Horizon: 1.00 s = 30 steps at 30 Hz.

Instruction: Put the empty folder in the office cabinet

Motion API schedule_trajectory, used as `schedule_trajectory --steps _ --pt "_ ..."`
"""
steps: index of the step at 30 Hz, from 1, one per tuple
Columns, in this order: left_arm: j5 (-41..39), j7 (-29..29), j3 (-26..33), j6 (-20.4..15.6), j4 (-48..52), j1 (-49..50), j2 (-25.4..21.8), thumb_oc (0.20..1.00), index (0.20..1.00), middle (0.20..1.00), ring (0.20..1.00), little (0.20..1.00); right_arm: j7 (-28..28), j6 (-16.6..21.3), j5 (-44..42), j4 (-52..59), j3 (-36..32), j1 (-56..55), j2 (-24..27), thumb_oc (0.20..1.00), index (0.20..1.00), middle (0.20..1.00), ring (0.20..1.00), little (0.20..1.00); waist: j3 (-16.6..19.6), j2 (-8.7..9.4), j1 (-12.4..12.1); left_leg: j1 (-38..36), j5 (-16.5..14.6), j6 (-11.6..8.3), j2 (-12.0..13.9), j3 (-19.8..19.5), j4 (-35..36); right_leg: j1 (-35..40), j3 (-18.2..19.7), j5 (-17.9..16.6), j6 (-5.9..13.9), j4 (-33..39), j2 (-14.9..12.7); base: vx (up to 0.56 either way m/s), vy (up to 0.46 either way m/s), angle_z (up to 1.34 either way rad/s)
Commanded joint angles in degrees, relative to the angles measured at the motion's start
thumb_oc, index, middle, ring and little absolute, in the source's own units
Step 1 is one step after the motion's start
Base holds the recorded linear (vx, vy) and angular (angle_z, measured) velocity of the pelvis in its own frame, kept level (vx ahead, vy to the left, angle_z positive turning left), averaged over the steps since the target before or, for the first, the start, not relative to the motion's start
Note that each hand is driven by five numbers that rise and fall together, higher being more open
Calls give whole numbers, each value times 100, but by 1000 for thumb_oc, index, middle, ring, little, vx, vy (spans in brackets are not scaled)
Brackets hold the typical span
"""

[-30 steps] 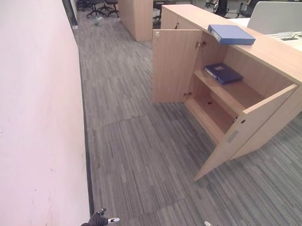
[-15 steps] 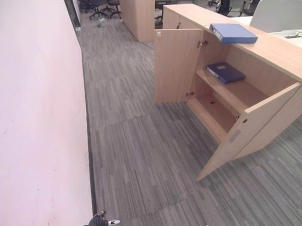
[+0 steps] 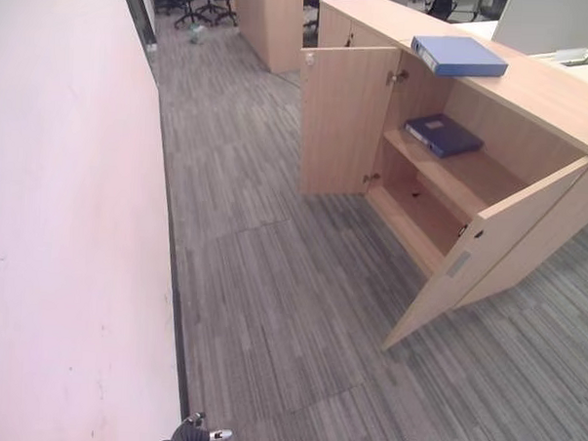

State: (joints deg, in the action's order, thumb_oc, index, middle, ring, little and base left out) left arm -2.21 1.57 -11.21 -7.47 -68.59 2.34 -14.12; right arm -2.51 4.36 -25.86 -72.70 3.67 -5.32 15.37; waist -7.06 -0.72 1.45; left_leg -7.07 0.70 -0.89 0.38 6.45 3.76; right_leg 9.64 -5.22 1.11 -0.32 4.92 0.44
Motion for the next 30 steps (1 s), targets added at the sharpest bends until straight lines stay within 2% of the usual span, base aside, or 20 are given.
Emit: schedule_trajectory --steps 1,2,4,6,7,9,13,16,20,24,25,26,27,29,30 --pt "-298 0 82 -131 -3 -418 -77 1000 1000 1000 1000 1000 16 65 -134 -273 -333 320 315 1000 1000 1000 1000 1000 -337 -64 92 469 178 -859 1209 -86 -1212 -150 283 602 334 -631 -291 -30 -147 29" --pt "-360 7 102 -122 -5 -406 -76 1000 1000 1000 1000 1000 47 37 -162 -299 -386 359 365 1000 1000 1000 1000 1000 -415 -23 88 796 403 -858 1233 -225 -1805 -184 310 707 234 -852 -272 -3 -122 36" --pt "-394 13 117 -123 -15 -404 -74 1000 1000 1000 1000 1000 57 26 -169 -318 -407 369 387 1000 1000 1000 1000 1000 -431 -17 87 968 457 -823 1233 -306 -1922 -227 316 779 214 -974 -281 35 -49 44" --pt "-473 17 138 -129 -28 -382 -69 1000 1000 1000 1000 1000 78 -4 -152 -333 -426 374 430 1000 1000 1000 1000 1000 -430 -4 37 1219 413 -740 1243 -337 -1744 -265 360 982 217 -1179 -307 176 14 14" --pt "-544 28 158 -128 -25 -372 -65 1000 1000 1000 1000 1000 97 -17 -160 -299 -426 387 474 1000 1000 1000 1000 1000 -447 5 -58 1439 442 -680 1260 -344 -1430 -264 407 1188 215 -1367 -309 297 46 3" --pt "-585 32 163 -116 -24 -383 -51 1000 1000 1000 1000 1000 119 -10 -165 -282 -402 427 509 1000 1000 1000 1000 1000 -503 -80 -170 1813 729 -677 1324 -419 -1038 -218 477 1395 196 -1544 -208 291 51 14" --pt "-686 86 213 -121 -22 -414 -35 1000 1000 1000 1000 1000 200 25 -298 -286 -415 478 514 1000 1000 1000 1000 1000 -646 -60 -345 2238 729 -646 1318 -379 -392 -29 673 1763 160 -1872 -179 237 24 1" --pt "-764 105 282 -154 -37 -379 -37 1000 1000 1000 1000 1000 223 29 -328 -299 -406 480 477 1000 1000 1000 1000 1000 -633 -56 -408 2299 712 -639 1320 -361 -85 170 861 1978 189 -1955 -194 305 73 -30" --pt "-802 115 406 -150 -120 -214 -12 1000 1000 1000 1000 1000 207 4 -217 -290 -328 426 425 1000 1000 1000 1000 1000 -501 -64 -552 2450 860 -744 1527 -645 -74 589 1284 2226 285 -1819 -352 360 159 -52" --pt "-769 96 447 -135 -259 -101 -22 1000 1000 1000 1000 1000 170 -28 -192 -274 -375 369 416 1000 1000 1000 1000 1000 -320 2 -700 2502 1009 -884 1570 -984 -110 935 1617 2175 476 -1478 -674 327 227 -81" --pt "-722 83 434 -134 -274 -87 -21 1000 1000 1000 1000 1000 139 -37 -200 -274 -397 346 409 1000 1000 1000 1000 1000 -276 20 -704 2519 1070 -905 1552 -944 -138 978 1633 2110 542 -1412 -779 192 204 -37" --pt "-722 82 436 -134 -273 -90 -22 1000 1000 1000 1000 1000 140 -37 -200 -273 -398 350 408 1000 1000 1000 1000 1000 -275 -20 -728 2549 1087 -894 1594 -948 -164 961 1666 2055 555 -1381 -746 208 207 -20" --pt "-674 71 416 -140 -276 -74 -32 1000 1000 1000 1000 1000 103 -48 -198 -278 -430 291 401 1000 1000 1000 1000 1000 -229 56 -694 2559 1121 -916 1526 -855 -225 1031 1663 2049 619 -1354 -908 275 293 -17" --pt "-574 68 414 -127 -243 -118 -123 1000 1000 1000 1000 1000 51 -79 -147 -301 -485 234 385 1000 1000 1000 1000 1000 -98 151 -646 2558 1241 -921 1400 -638 -431 921 1665 1675 829 -1291 -1151 303 337 -13" --pt "-573 67 416 -127 -241 -120 -126 1000 1000 1000 1000 1000 51 -78 -146 -301 -486 237 382 1000 1000 1000 1000 1000 -81 116 -674 2600 1262 -907 1442 -633 -453 890 1703 1610 845 -1246 -1124 219 276 10"
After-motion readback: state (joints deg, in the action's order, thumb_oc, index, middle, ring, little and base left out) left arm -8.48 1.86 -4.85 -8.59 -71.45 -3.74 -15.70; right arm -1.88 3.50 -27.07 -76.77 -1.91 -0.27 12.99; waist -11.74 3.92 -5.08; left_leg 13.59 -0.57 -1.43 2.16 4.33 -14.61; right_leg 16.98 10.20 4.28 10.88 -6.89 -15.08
